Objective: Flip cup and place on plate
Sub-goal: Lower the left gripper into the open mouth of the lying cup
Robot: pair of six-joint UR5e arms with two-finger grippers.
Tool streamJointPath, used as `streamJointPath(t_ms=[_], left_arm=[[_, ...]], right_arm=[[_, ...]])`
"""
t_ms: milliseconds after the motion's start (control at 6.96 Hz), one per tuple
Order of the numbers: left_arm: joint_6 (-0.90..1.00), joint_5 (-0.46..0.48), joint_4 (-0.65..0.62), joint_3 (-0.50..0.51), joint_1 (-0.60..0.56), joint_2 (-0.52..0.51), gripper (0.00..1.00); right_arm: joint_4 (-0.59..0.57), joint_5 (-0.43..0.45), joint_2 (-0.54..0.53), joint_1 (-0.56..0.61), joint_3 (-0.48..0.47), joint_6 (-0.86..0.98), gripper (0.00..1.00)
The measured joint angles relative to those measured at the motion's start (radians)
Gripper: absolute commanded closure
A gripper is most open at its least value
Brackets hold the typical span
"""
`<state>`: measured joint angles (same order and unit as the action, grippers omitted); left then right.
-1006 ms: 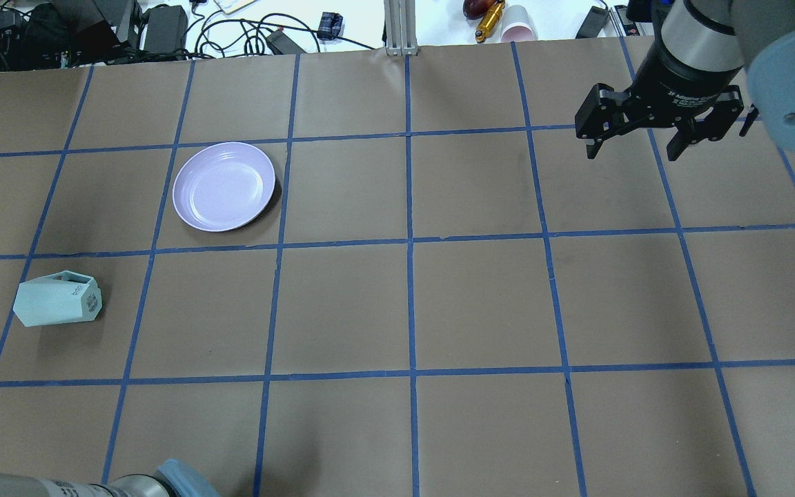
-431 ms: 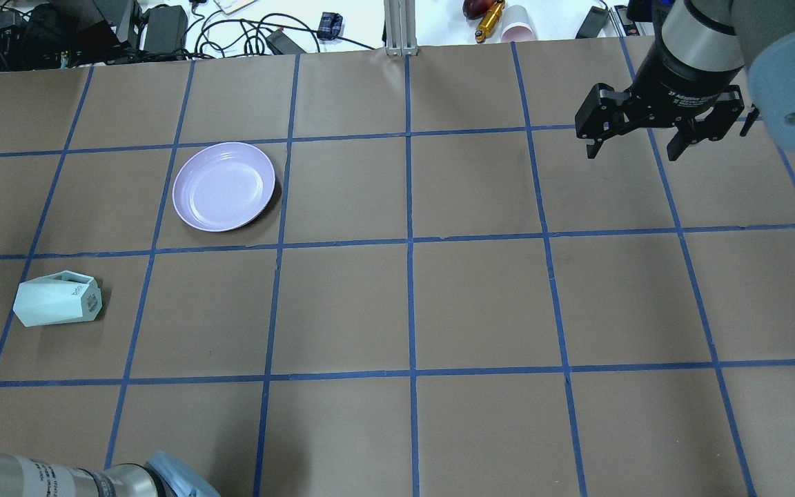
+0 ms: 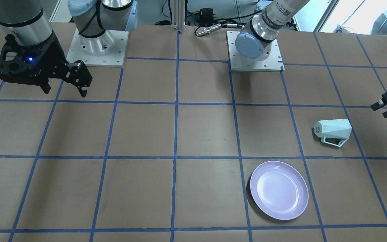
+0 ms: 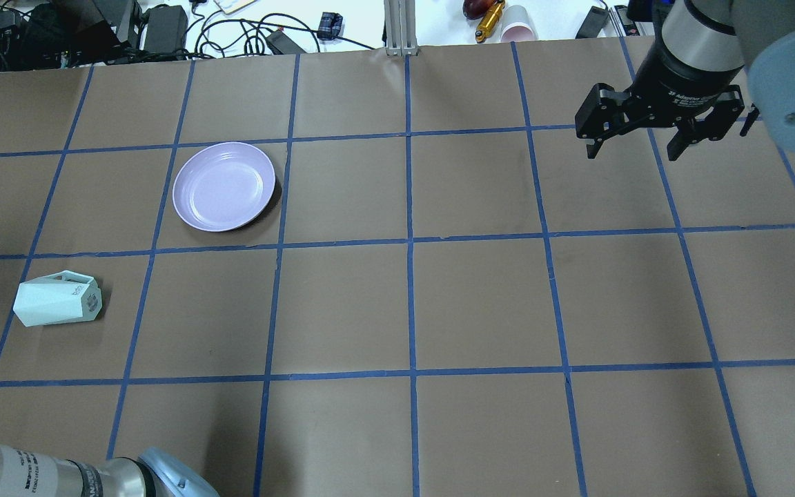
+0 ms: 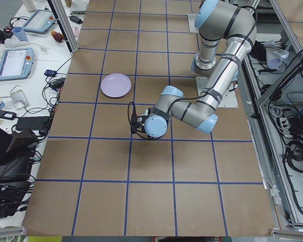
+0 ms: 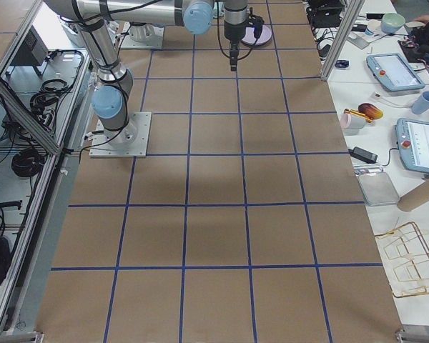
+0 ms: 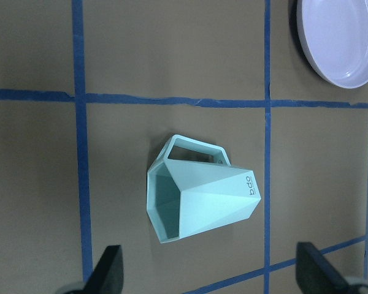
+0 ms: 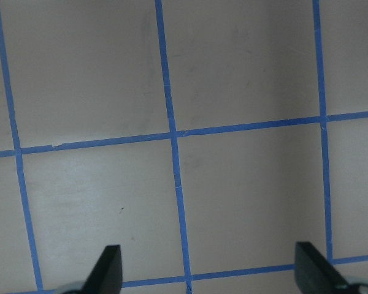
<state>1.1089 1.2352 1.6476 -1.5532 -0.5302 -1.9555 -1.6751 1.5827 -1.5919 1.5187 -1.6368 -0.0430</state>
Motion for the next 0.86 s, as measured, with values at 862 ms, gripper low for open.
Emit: streamJointPath(t_ms=[862], left_arm=[[0.103, -0.090, 0.120, 0.001, 0.012, -0.151, 0.00]], right_arm=[[0.000, 0.000, 0.000, 0.000, 0.000, 0.000, 0.00]])
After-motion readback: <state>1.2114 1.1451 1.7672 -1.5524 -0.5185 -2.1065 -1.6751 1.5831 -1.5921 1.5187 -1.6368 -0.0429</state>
